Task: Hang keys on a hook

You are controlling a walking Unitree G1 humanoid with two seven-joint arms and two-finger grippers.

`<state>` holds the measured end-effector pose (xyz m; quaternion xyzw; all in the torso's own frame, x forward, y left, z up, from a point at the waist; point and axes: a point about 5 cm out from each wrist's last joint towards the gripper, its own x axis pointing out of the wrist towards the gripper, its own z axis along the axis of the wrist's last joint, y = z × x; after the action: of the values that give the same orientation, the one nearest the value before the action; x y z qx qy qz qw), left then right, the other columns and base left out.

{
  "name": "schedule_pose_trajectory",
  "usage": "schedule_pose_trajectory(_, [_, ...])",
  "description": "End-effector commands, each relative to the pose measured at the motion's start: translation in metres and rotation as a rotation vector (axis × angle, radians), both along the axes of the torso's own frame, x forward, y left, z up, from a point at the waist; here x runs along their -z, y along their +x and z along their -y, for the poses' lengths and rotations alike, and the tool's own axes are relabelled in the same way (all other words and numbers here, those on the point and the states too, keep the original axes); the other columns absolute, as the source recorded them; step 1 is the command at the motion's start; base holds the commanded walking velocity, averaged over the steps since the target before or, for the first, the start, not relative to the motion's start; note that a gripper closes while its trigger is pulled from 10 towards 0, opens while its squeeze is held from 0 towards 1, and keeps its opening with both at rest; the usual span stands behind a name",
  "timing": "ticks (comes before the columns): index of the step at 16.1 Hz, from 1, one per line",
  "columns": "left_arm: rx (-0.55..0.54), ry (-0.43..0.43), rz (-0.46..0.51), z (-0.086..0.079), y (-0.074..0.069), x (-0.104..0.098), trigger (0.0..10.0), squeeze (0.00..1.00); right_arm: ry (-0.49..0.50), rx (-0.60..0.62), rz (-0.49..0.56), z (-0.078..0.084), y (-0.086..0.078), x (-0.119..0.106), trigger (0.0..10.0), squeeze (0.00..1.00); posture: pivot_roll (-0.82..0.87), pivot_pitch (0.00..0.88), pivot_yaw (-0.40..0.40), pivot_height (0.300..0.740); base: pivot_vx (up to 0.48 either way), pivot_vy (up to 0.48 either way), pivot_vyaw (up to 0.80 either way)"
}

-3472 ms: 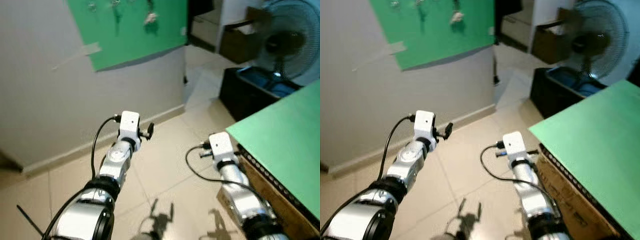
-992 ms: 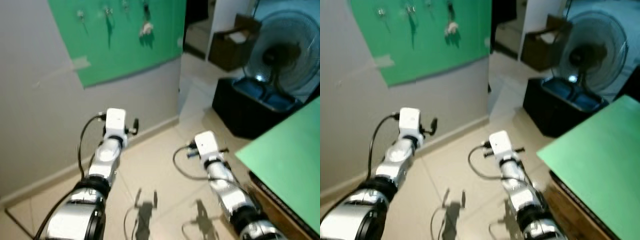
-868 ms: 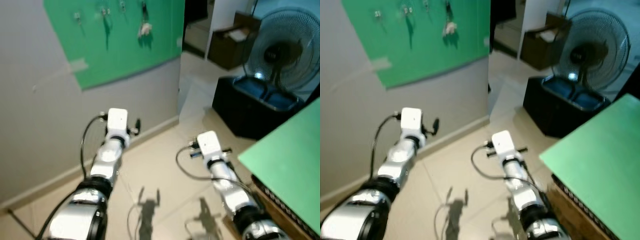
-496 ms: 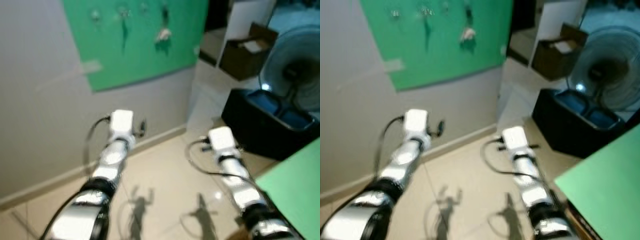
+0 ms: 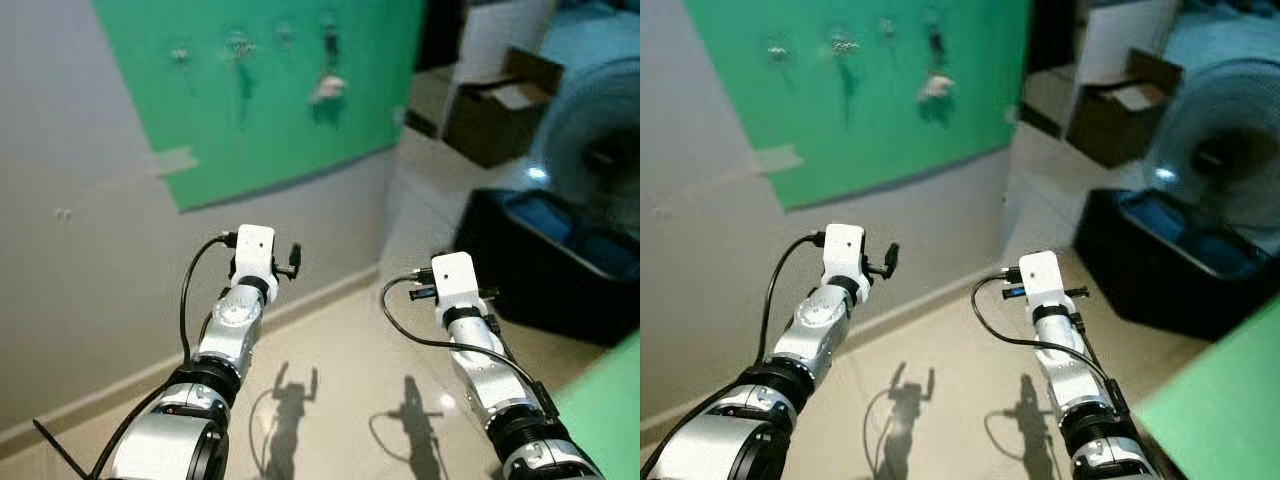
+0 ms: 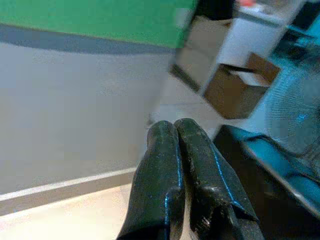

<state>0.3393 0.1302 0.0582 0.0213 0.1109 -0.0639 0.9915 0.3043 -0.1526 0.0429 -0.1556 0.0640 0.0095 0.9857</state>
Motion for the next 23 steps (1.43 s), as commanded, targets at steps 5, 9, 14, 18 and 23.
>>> schedule_pose_trajectory(5, [0.003,0.002,0.011,-0.002,0.003,-0.004,10.0,0.00,0.013,-0.014,-0.006,-0.007,0.001,0.000,10.0,0.00,-0.12,0.000,0.048,0.740,0.428,0.000,0.00])
schedule_pose_trajectory(9, [0.013,-0.008,0.010,-0.001,0.001,-0.003,10.0,0.00,-0.010,-0.018,-0.030,-0.008,0.000,0.004,10.0,0.00,-0.11,0.000,0.040,0.740,0.428,0.000,0.00])
schedule_pose_trajectory(14, [0.015,-0.006,0.007,0.000,0.000,-0.002,10.0,0.00,-0.005,-0.038,-0.051,-0.010,-0.003,0.009,10.0,0.00,-0.11,0.000,0.042,0.740,0.427,0.000,0.00])
schedule_pose_trajectory(18, [0.004,0.043,-0.009,-0.003,0.000,0.001,10.0,0.00,-0.002,-0.086,-0.065,-0.017,-0.006,0.011,10.0,0.00,-0.11,0.000,0.041,0.740,0.000,0.000,0.68])
schedule_pose_trajectory(23, [-0.001,0.046,-0.004,-0.003,-0.001,0.001,10.0,0.00,-0.012,-0.095,-0.067,-0.018,-0.005,0.010,10.0,0.00,-0.10,0.000,0.037,0.740,0.000,0.000,0.65])
